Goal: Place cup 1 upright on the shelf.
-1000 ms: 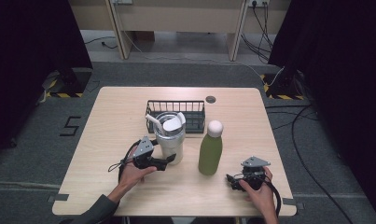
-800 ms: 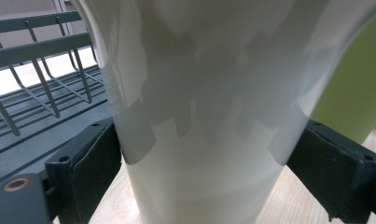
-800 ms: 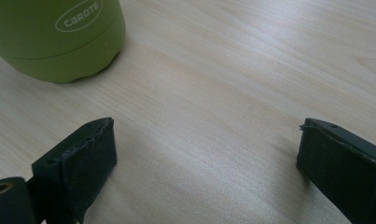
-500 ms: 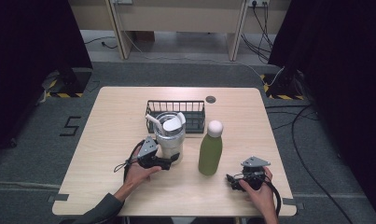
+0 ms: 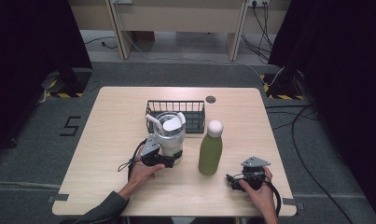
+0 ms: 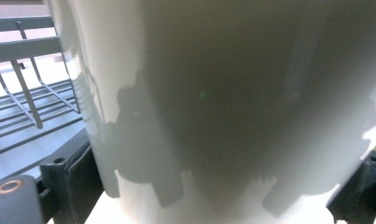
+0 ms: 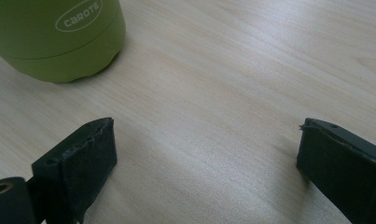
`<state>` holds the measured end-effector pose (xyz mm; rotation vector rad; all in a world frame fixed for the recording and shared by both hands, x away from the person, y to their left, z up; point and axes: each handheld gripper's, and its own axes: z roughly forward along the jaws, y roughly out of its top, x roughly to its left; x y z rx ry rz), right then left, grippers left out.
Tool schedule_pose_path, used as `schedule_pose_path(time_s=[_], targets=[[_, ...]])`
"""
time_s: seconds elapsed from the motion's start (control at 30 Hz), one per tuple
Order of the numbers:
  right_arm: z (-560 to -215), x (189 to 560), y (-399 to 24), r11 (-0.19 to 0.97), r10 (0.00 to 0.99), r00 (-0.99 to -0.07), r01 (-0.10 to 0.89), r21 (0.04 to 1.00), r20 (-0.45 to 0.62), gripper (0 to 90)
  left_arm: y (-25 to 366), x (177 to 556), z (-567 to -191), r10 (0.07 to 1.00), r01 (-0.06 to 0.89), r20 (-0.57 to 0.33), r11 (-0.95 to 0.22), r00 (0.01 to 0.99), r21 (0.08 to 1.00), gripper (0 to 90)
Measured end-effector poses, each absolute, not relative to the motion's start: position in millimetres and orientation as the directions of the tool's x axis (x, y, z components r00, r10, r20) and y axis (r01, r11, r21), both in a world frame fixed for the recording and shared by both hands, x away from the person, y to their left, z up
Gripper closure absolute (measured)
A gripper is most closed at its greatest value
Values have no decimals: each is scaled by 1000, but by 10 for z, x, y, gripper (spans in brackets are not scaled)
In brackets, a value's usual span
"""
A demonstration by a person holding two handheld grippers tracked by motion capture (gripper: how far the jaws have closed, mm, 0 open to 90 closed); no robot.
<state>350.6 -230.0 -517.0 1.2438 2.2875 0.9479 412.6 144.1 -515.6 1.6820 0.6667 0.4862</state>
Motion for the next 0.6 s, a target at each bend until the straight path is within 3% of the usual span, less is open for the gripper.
schedule_pose_path(time_s=[0.6], targets=[[-5170,3506,-2300,384,840,-543,593,708,-2,52,1450,4105,-5146,665,167,-37,-134,746,977,106]])
